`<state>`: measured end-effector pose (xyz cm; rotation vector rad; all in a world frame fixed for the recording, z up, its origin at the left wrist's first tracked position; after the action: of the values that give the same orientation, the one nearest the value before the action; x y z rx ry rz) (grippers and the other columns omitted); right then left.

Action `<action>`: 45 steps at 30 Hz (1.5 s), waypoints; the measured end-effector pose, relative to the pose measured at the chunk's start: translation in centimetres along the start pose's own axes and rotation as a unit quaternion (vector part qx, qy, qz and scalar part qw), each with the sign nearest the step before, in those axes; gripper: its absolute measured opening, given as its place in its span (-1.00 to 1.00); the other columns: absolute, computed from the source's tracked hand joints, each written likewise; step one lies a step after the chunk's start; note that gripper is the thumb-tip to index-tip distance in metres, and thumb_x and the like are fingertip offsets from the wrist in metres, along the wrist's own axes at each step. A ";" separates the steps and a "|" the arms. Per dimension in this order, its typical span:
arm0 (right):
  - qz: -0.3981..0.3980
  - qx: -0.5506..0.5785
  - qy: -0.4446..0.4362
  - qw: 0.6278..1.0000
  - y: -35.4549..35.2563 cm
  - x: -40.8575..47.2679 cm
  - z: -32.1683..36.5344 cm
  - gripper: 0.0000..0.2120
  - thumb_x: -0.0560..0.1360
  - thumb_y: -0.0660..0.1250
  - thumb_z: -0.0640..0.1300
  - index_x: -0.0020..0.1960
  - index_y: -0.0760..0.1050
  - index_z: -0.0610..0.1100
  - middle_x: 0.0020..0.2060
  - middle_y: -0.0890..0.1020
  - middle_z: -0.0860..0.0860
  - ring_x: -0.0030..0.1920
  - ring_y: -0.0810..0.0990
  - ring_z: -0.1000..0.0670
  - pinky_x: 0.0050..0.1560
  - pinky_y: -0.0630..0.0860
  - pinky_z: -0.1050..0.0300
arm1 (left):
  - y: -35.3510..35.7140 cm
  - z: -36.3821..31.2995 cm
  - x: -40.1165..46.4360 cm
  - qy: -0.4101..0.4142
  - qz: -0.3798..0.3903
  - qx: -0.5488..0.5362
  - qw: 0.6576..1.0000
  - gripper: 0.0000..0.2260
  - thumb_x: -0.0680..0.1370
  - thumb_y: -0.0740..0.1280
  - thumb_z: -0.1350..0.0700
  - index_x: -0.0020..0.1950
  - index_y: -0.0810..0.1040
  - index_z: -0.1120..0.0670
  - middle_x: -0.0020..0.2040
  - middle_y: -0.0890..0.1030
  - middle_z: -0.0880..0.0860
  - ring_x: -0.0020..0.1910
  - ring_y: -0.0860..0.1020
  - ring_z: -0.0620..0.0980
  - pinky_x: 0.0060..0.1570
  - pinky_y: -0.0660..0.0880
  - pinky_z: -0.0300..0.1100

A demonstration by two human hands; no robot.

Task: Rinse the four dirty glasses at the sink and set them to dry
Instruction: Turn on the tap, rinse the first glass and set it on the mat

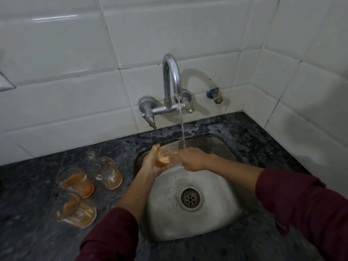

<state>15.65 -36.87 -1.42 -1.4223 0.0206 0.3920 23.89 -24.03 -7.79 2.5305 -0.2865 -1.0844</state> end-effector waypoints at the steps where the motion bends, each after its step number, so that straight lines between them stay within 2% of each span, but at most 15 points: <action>1: 0.005 0.062 0.020 0.998 -0.2 0.2 0.3 -0.66 0.50 0.17 -0.28 0.26 0.44 -0.26 0.16 0.57 -0.20 0.10 0.53 -0.13 -0.02 0.50 0.05 | 0.1 0.0 -0.5 -0.001 0.014 -0.008 1.000 -0.67 0.58 0.22 -0.08 -0.05 0.60 0.16 -0.15 0.66 0.17 -0.20 0.62 0.13 -0.40 0.62 0.05; 3: 0.036 0.277 0.068 0.958 -1.1 0.4 0.9 -0.69 0.49 0.19 -0.36 0.20 0.50 -0.28 0.05 0.62 -0.17 -0.02 0.55 -0.04 -0.20 0.46 0.21 | 0.0 0.2 -0.9 0.024 0.072 -0.035 0.997 -0.58 0.59 0.18 -0.11 -0.13 0.66 0.19 -0.22 0.69 0.17 -0.26 0.66 0.10 -0.41 0.62 -0.06; 5: 0.078 0.550 0.090 0.827 -1.3 0.6 1.0 -0.62 0.49 0.18 -0.42 0.26 0.48 -0.21 0.15 0.61 -0.15 0.06 0.61 -0.06 -0.18 0.50 0.30 | -0.1 0.5 -1.4 0.057 0.109 -0.048 0.991 -0.54 0.57 0.21 -0.13 0.04 0.65 0.25 -0.09 0.68 0.23 -0.19 0.66 0.13 -0.34 0.61 -0.08; 6: 0.085 0.596 0.085 0.794 -1.2 0.7 1.0 -0.60 0.51 0.19 -0.41 0.30 0.45 -0.18 0.20 0.59 -0.15 0.12 0.61 -0.09 -0.13 0.53 0.28 | -0.2 0.6 -1.5 0.063 0.106 -0.053 0.991 -0.51 0.56 0.23 -0.14 0.15 0.60 0.28 -0.03 0.65 0.26 -0.17 0.65 0.15 -0.31 0.61 -0.07; 7: 0.076 0.560 0.063 0.823 -1.0 0.6 1.1 -0.58 0.51 0.20 -0.39 0.34 0.42 -0.14 0.24 0.57 -0.15 0.17 0.59 -0.11 -0.07 0.53 0.23 | -0.3 0.7 -1.6 0.065 0.087 -0.046 0.993 -0.50 0.55 0.24 -0.14 0.18 0.56 0.28 -0.04 0.64 0.26 -0.20 0.65 0.15 -0.32 0.61 -0.07; 8: 0.042 0.447 0.021 0.893 -0.6 0.4 0.9 -0.55 0.51 0.21 -0.36 0.37 0.39 -0.10 0.27 0.54 -0.14 0.21 0.56 -0.12 0.02 0.52 0.16 | -0.3 0.6 -1.9 0.064 0.068 -0.035 0.995 -0.54 0.55 0.25 -0.13 0.14 0.57 0.27 -0.11 0.66 0.23 -0.25 0.65 0.13 -0.37 0.61 -0.08; 10: 0.000 0.086 -0.064 0.994 0.8 0.3 -0.2 -0.48 0.52 0.19 -0.30 0.43 0.30 0.02 0.33 0.48 -0.13 0.28 0.48 -0.15 0.22 0.44 0.02 | 0.1 0.2 -2.7 0.055 0.040 0.011 0.998 -0.65 0.56 0.25 -0.10 0.01 0.57 0.19 -0.21 0.66 0.16 -0.30 0.65 0.09 -0.46 0.60 -0.08; 13: -0.014 -0.088 -0.072 0.993 1.8 0.1 -1.3 -0.55 0.56 0.17 -0.19 0.44 0.29 -0.03 0.36 0.46 -0.11 0.34 0.40 -0.13 0.37 0.28 0.00 | 0.2 -0.1 -3.4 0.040 0.002 0.042 0.998 -0.70 0.55 0.29 -0.09 0.03 0.55 0.14 -0.13 0.64 0.17 -0.18 0.62 0.11 -0.44 0.61 -0.03; 17: -0.047 0.174 -0.077 0.981 -0.4 -0.6 -1.0 -0.66 0.48 0.34 -0.21 0.25 0.53 -0.11 0.13 0.64 -0.12 0.12 0.59 -0.04 0.16 0.45 0.16 | -0.4 0.3 -3.8 0.001 0.030 0.052 0.998 -0.62 0.57 0.22 -0.16 0.13 0.55 0.12 -0.02 0.64 0.18 -0.15 0.63 0.11 -0.37 0.62 -0.04; 21: 0.018 0.448 -0.046 0.893 -1.7 -1.5 -1.6 -0.74 0.39 0.39 -0.39 0.08 0.60 -0.29 -0.10 0.71 -0.02 -0.14 0.65 0.14 -0.04 0.56 0.29 | -1.0 0.6 -5.1 0.131 -0.004 0.302 0.944 -0.66 0.62 0.17 -0.09 0.02 0.62 0.11 0.04 0.66 0.19 -0.15 0.62 0.06 -0.03 0.54 -0.05; 24: 0.062 0.538 -0.041 0.840 -1.0 -1.7 -2.0 -0.86 0.41 0.39 -0.31 -0.04 0.60 -0.18 -0.24 0.72 0.03 -0.18 0.67 0.07 -0.24 0.53 0.19 | -0.3 1.8 -7.9 0.057 0.167 0.290 0.941 -0.49 0.61 0.01 -0.21 0.12 0.60 0.11 -0.02 0.67 0.23 -0.22 0.68 0.15 -0.29 0.62 -0.05; 26: 0.048 0.591 -0.010 0.805 0.1 -1.8 -1.9 -0.92 0.41 0.42 -0.24 -0.11 0.57 -0.13 -0.27 0.70 0.00 -0.25 0.66 0.06 -0.34 0.50 0.20 | -0.4 2.9 -8.9 -0.017 0.204 0.257 0.944 -0.44 0.61 -0.02 -0.22 0.25 0.51 0.16 -0.12 0.67 0.20 -0.36 0.67 0.10 -0.50 0.57 -0.12; 34: -0.030 0.696 0.111 0.709 6.5 -2.8 -0.1 -0.95 0.46 0.38 -0.18 -0.10 0.53 -0.11 -0.25 0.56 -0.03 -0.32 0.49 0.05 -0.47 0.35 0.26 | -2.3 5.8 -8.6 -0.164 0.214 0.138 0.953 -0.46 0.57 0.06 -0.25 0.19 0.49 0.18 -0.19 0.66 0.26 -0.45 0.61 0.14 -0.55 0.55 -0.11; 41: -0.041 0.702 0.130 0.699 6.6 -3.2 0.2 -0.92 0.48 0.37 -0.17 -0.04 0.53 -0.12 -0.24 0.60 -0.02 -0.30 0.52 0.07 -0.43 0.35 0.27 | -1.7 6.2 -8.3 -0.165 0.256 0.078 0.949 -0.56 0.43 0.23 -0.16 -0.04 0.71 0.15 -0.06 0.67 0.19 -0.28 0.63 0.10 -0.45 0.56 -0.12; 45: -0.049 0.686 0.124 0.715 5.9 -3.4 -0.3 -0.85 0.47 0.37 -0.20 0.03 0.50 -0.16 -0.25 0.57 0.00 -0.31 0.50 0.08 -0.37 0.34 0.21 | -1.6 6.1 -7.6 -0.147 0.231 0.061 0.960 -0.57 0.47 0.24 -0.13 0.03 0.67 0.19 -0.03 0.65 0.22 -0.22 0.66 0.12 -0.40 0.59 -0.09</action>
<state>10.85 -37.41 -6.30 0.0437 0.3803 0.0100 14.26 -21.67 -7.34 2.2203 -0.9957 -1.2675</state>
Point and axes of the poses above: each hand's wrist, its own x-axis towards the middle knuckle, its own y-axis out of the palm, z = x × y, the point moved 1 cm from there along x, towards the middle knuckle
